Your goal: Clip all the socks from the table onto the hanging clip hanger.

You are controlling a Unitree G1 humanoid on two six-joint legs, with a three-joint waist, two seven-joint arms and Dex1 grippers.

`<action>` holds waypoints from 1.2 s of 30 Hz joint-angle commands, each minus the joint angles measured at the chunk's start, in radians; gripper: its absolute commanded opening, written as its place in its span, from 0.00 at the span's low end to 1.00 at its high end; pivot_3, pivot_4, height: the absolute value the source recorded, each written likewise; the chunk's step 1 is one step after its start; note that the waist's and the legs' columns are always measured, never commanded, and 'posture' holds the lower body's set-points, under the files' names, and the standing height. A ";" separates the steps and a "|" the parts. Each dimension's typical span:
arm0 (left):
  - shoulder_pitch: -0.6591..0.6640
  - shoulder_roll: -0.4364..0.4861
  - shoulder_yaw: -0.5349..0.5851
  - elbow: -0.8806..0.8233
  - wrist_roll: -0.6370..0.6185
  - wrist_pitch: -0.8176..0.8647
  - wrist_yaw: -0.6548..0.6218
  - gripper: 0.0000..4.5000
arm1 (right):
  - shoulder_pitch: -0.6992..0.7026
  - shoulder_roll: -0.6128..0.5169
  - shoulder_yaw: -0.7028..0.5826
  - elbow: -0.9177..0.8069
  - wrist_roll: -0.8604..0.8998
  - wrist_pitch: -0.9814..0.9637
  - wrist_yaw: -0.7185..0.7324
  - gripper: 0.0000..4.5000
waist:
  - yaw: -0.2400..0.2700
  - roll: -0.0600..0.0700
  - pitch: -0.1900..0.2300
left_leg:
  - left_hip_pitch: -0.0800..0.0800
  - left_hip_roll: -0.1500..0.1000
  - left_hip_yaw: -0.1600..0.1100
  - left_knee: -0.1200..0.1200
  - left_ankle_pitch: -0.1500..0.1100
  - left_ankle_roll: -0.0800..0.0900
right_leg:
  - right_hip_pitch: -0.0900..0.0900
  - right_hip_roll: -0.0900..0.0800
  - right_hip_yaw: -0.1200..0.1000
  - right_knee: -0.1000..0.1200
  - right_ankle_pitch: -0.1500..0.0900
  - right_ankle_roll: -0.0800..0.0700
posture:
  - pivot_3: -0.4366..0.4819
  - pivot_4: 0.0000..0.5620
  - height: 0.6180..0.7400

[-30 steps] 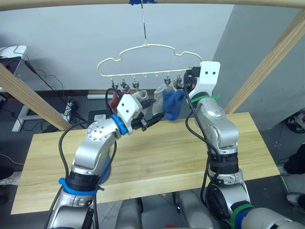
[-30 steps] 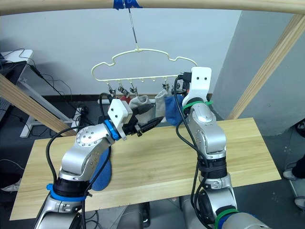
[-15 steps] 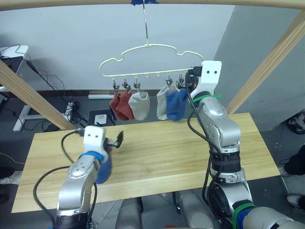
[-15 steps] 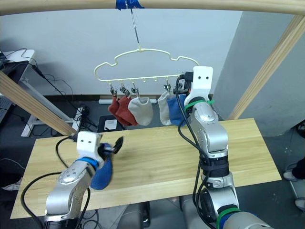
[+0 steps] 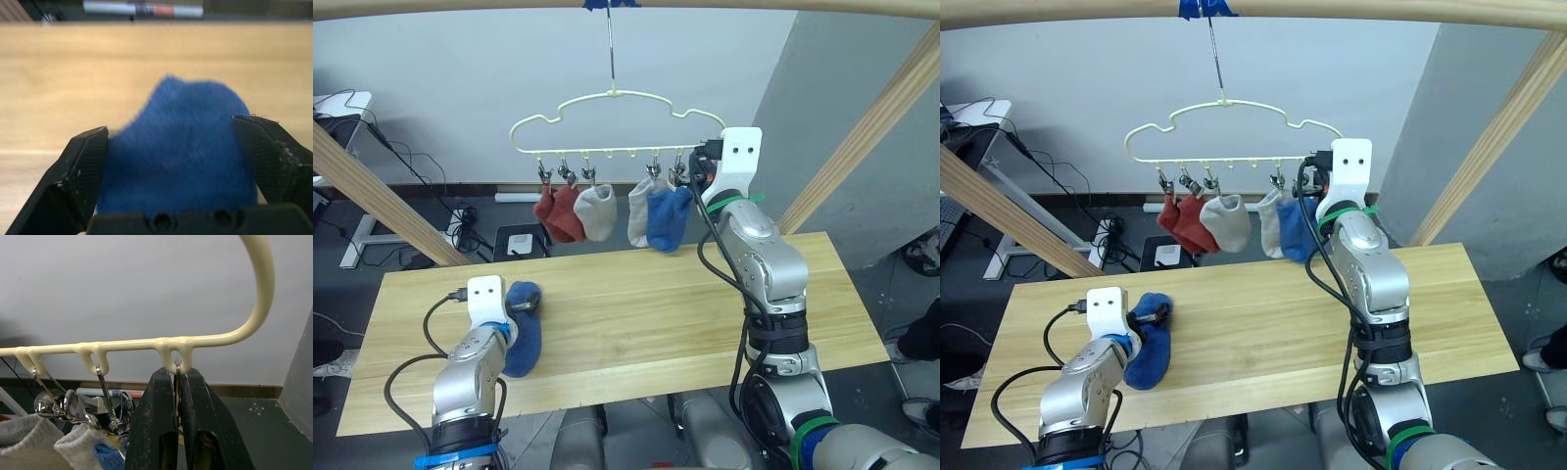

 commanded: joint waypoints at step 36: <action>-0.321 -0.049 -0.641 0.021 0.296 -0.573 -0.398 0.01 | -0.033 0.003 -0.023 -0.057 0.032 0.026 -0.017 0.00 | 0.000 0.002 0.004 | -0.001 -0.002 0.005 -0.006 0.000 0.000 | -0.001 -0.004 0.000 -0.007 -0.001 -0.001 | 0.25 0.56 1.00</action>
